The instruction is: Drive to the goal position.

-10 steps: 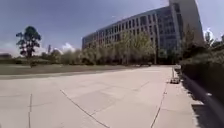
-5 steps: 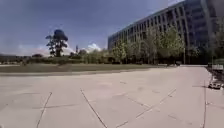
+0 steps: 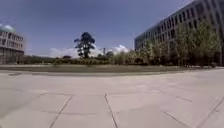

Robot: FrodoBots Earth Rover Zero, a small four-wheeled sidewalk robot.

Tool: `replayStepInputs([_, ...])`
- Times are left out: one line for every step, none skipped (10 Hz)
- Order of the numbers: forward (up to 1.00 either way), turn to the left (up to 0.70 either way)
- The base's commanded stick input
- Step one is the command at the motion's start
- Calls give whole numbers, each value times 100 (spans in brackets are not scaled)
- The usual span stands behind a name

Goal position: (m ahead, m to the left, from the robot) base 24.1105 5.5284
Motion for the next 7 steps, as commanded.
replayStepInputs([70,35])
replayStepInputs([70,35])
replayStepInputs([70,35])
replayStepInputs([70,35])
replayStepInputs([70,35])
replayStepInputs([70,35])
replayStepInputs([70,35])
